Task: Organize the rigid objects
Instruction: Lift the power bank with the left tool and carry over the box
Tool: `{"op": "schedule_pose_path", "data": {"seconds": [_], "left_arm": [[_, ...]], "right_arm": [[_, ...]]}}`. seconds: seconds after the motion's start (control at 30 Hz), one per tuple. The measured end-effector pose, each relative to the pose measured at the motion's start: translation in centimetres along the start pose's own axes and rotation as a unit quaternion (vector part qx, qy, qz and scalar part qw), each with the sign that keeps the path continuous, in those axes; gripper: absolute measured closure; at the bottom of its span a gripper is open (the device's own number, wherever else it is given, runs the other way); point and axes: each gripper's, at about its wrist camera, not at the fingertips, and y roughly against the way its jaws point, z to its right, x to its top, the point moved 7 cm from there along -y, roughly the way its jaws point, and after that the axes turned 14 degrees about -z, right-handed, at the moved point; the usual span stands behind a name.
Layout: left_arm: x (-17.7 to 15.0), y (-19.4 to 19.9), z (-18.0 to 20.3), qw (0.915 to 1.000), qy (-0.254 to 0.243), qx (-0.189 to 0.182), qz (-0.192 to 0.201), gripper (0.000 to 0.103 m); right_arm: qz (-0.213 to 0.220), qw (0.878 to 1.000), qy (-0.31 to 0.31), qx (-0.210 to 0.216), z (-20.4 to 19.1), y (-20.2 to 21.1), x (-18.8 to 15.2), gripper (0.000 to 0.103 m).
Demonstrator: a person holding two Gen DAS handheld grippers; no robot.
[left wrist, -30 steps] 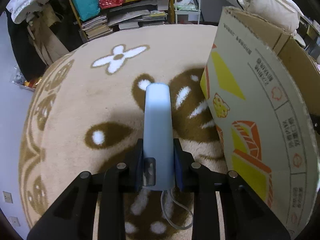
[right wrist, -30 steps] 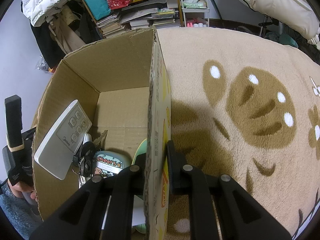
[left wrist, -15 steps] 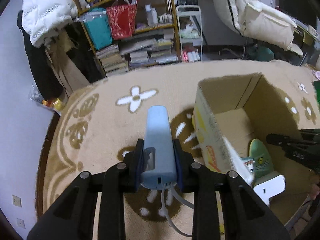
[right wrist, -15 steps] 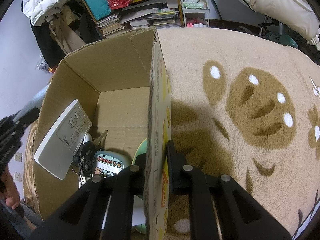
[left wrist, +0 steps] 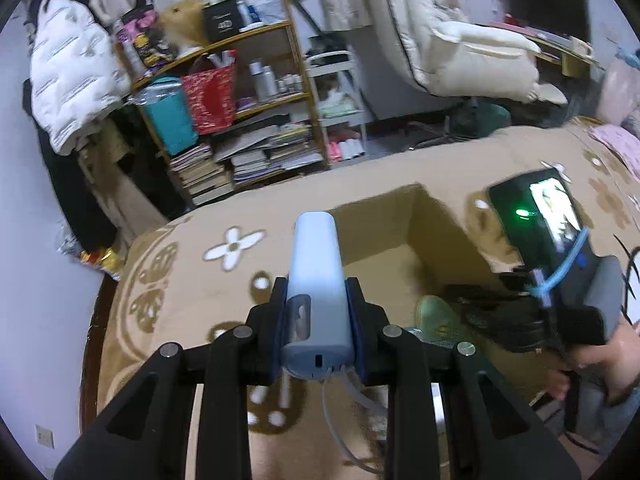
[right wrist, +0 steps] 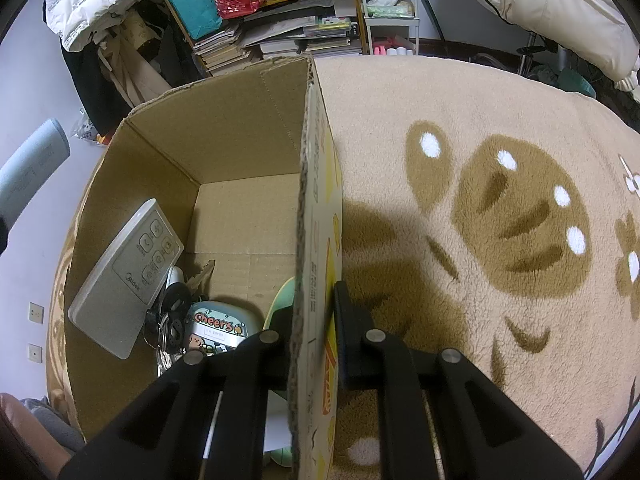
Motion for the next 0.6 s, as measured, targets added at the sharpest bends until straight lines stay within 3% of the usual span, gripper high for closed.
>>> {"op": "schedule_pose_path", "data": {"seconds": [0.17, 0.37, 0.6], "left_arm": [[-1.1, -1.6, 2.8, 0.9993, -0.013, -0.008, -0.036, 0.077], [-2.5, -3.8, 2.9, 0.9971, 0.003, -0.004, -0.076, 0.077], [-3.1, -3.9, 2.3, 0.9968, 0.017, 0.009, -0.078, 0.076]], "right_arm": [[0.0, 1.0, 0.0, -0.001, 0.0, 0.0, 0.0, 0.089], [0.0, 1.0, 0.001, -0.001, 0.0, 0.1, 0.0, 0.089], [0.0, 1.0, -0.002, 0.003, -0.1, 0.2, 0.0, 0.089]]}}
